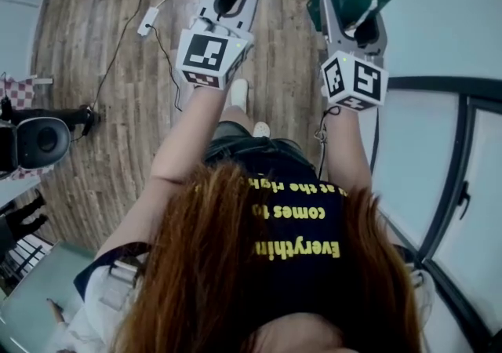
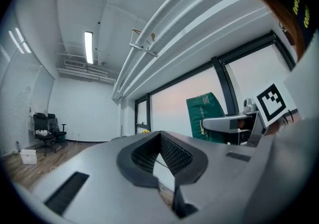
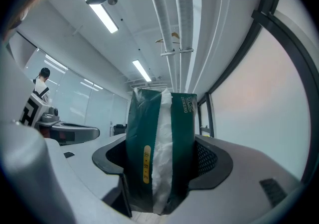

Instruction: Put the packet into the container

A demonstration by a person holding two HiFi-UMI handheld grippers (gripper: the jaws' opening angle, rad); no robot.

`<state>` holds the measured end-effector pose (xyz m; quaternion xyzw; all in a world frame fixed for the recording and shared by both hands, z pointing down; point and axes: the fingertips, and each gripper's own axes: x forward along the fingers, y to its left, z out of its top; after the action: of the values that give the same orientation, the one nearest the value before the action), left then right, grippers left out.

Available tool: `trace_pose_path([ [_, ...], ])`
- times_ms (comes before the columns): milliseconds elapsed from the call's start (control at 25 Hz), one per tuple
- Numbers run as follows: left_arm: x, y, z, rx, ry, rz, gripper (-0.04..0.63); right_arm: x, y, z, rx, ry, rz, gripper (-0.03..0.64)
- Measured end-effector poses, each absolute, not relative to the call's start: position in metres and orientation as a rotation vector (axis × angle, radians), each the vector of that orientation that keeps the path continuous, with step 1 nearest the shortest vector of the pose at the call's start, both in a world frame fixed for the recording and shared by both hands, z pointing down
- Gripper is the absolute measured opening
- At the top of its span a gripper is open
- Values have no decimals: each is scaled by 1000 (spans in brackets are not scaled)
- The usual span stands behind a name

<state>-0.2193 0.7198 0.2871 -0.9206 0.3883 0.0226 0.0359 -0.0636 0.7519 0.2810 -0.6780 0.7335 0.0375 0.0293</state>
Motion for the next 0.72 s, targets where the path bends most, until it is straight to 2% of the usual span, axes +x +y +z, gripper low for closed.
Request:
trace_pose_path([
  [440,-241,569,278,-2849,1102,85,0,-93,609,277,-2148,2213,147,344],
  [720,-232,512,281,-2856,1087,80,0,-83,559,281,-2176,2200,130,342],
])
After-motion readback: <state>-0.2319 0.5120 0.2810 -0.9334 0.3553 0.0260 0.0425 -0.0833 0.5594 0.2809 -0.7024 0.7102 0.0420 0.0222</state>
